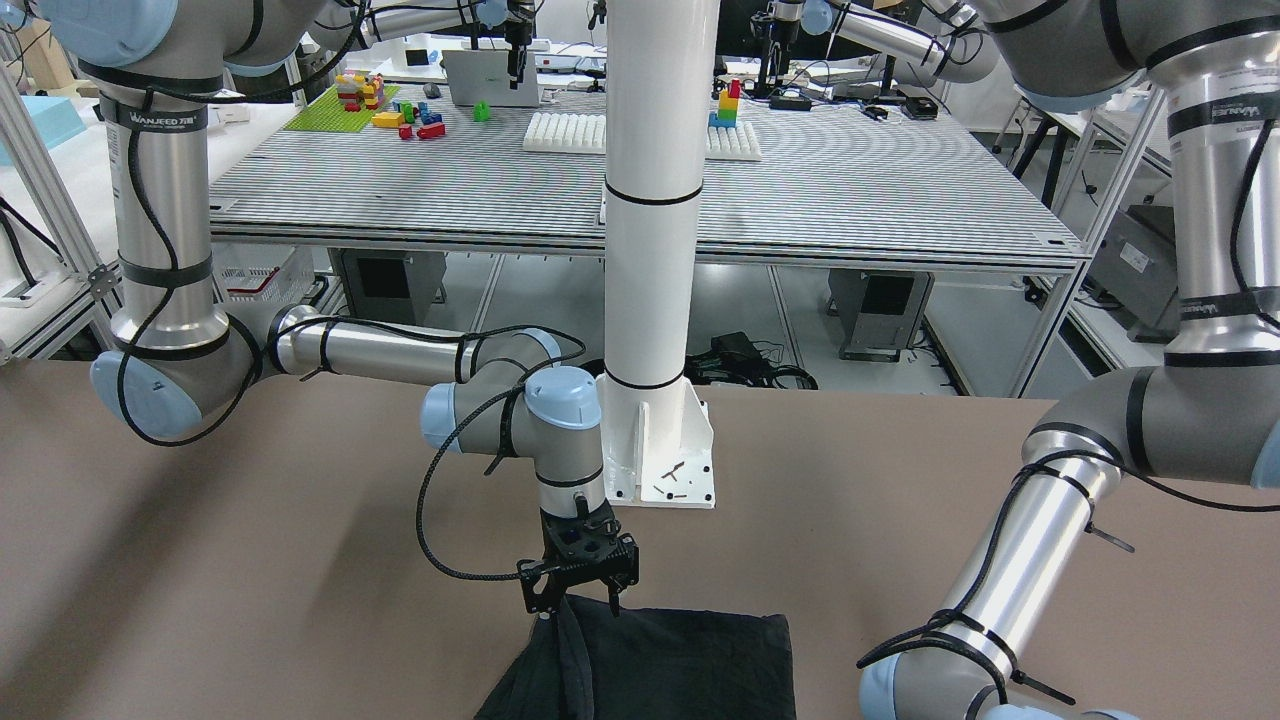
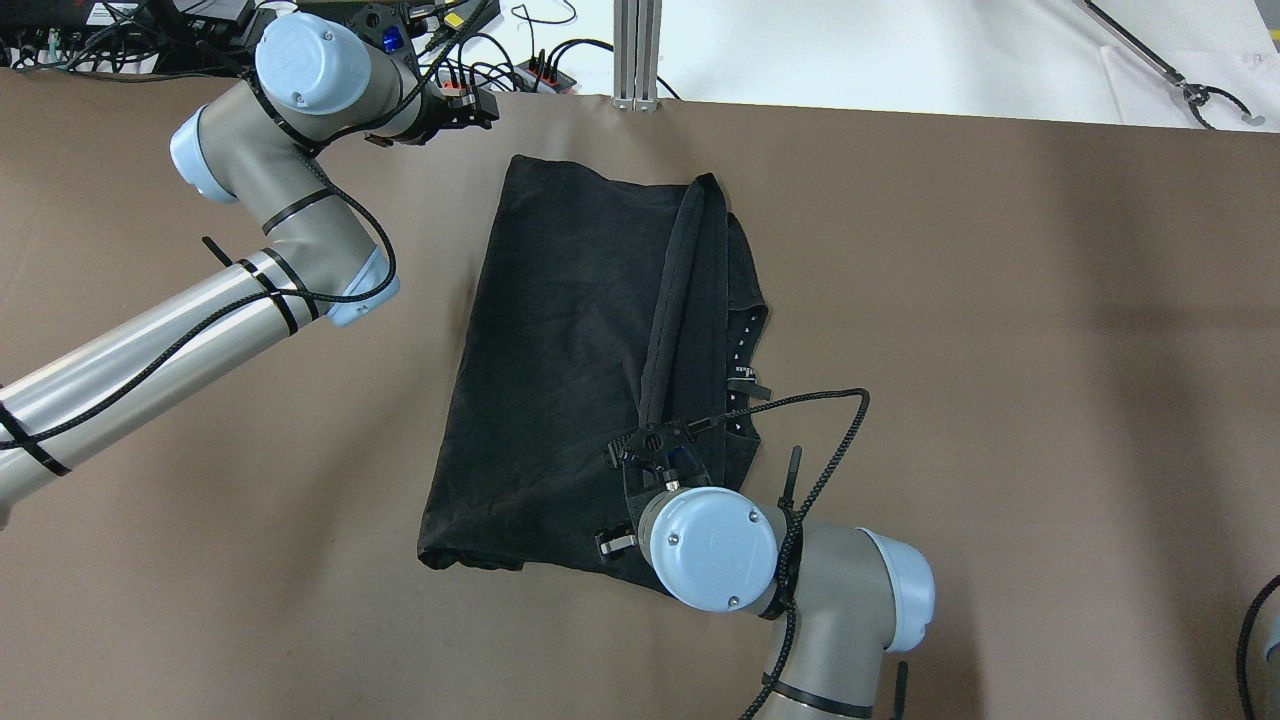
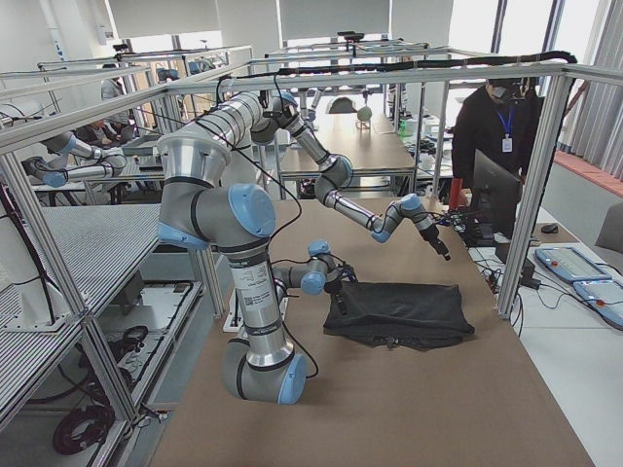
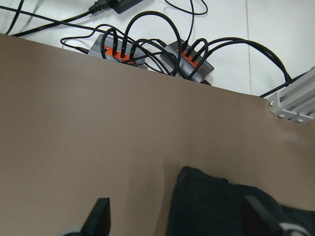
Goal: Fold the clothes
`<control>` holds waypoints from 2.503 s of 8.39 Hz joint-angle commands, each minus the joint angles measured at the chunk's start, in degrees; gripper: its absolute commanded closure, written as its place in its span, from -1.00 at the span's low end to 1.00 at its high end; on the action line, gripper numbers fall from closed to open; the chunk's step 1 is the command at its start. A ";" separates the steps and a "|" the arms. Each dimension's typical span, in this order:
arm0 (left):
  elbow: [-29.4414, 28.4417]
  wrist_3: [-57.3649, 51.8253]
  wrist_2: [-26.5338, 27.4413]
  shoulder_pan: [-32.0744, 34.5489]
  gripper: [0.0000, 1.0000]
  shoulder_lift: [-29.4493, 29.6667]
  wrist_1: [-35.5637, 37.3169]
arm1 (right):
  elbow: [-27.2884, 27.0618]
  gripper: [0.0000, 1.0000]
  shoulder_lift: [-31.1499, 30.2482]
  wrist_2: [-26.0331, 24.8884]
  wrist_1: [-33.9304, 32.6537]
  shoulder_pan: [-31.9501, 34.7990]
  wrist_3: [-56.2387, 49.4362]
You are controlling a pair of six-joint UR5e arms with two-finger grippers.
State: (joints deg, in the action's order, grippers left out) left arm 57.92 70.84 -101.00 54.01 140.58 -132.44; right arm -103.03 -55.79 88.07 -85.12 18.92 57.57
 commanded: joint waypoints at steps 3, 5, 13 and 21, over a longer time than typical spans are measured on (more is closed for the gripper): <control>0.09 0.53 0.45 0.04 -0.89 -0.30 0.16 | 6.18 -0.22 2.79 -0.44 0.04 -0.03 -4.03; 0.18 0.79 0.45 0.04 -0.89 -1.01 -0.01 | 5.74 -0.09 2.27 -0.44 0.04 -0.03 -4.04; -0.09 0.61 0.45 -0.13 -0.89 -1.10 0.08 | 5.30 1.00 1.13 -0.45 0.21 -0.29 -3.95; 0.09 1.67 0.54 -0.75 -0.89 -1.80 -0.19 | -5.42 1.00 -9.58 0.17 0.82 0.24 -7.21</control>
State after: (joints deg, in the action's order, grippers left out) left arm 57.97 71.99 -100.48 53.50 138.81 -132.60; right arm -107.04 -62.67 88.24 -84.79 19.04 50.29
